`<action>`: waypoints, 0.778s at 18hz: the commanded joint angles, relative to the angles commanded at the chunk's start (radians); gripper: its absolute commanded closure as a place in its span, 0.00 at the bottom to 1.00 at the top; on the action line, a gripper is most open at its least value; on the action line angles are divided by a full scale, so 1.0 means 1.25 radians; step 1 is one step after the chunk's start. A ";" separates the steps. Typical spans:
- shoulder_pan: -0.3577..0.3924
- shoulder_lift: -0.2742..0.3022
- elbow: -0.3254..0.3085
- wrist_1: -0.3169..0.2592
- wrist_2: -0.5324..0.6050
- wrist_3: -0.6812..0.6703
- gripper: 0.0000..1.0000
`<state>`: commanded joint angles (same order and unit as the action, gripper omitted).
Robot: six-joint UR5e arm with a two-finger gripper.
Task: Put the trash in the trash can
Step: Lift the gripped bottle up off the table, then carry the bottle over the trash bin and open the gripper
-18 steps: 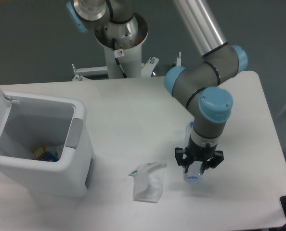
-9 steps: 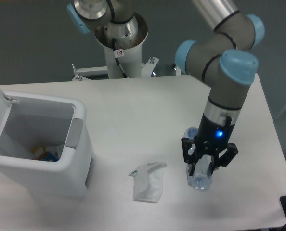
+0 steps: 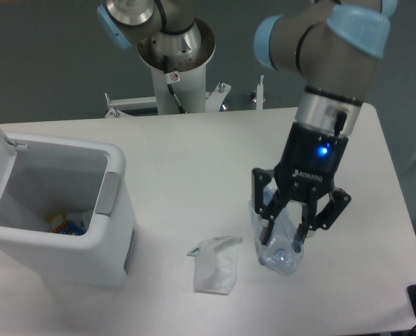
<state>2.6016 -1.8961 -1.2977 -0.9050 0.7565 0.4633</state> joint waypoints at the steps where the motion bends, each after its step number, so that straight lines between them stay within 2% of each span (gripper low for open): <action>1: -0.001 0.001 0.001 0.000 -0.021 -0.009 0.49; 4: -0.006 0.021 0.004 0.000 -0.064 -0.029 0.49; 8: -0.048 0.038 0.009 0.004 -0.102 -0.039 0.49; 14: -0.141 0.042 0.034 0.012 -0.140 -0.103 0.49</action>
<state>2.4253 -1.8438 -1.2548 -0.8897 0.5815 0.3345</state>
